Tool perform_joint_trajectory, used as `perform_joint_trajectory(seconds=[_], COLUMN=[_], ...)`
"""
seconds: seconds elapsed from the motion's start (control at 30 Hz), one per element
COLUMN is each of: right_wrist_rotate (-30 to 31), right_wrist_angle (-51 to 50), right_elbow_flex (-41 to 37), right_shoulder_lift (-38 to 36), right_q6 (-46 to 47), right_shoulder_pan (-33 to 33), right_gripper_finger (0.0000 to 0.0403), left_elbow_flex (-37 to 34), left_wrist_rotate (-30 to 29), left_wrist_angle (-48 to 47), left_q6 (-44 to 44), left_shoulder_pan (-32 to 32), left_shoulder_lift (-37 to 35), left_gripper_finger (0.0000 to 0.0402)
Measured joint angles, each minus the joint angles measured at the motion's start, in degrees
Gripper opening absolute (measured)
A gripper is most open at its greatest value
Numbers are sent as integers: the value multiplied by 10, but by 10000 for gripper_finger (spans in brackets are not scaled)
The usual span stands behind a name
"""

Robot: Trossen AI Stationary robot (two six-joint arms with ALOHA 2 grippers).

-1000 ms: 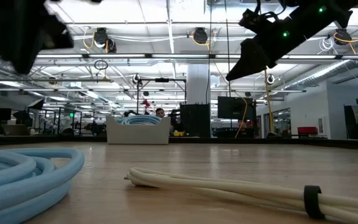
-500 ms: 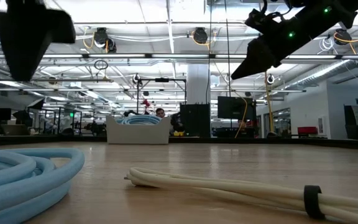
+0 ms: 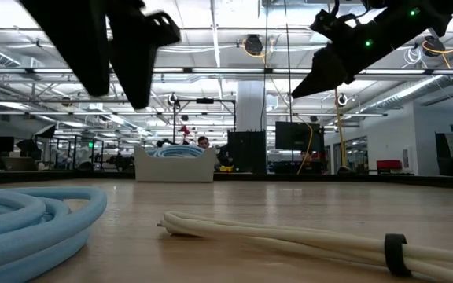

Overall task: Pick & Place USB Port
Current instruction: Put the blue HDMI cable into the gray bin

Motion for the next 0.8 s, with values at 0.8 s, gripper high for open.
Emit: perform_joint_trajectory(seconds=[0.8], right_wrist_rotate=[0], right_wrist_angle=[0], right_elbow_flex=[-32], right_shoulder_lift=[0], right_q6=[34], right_shoulder_pan=[-33], right_gripper_finger=[141], left_elbow_flex=[-2], left_wrist_rotate=[116], left_wrist_angle=[18], left_q6=[29], left_shoulder_pan=[-16], left_shoulder_lift=[35], left_gripper_finger=[252])
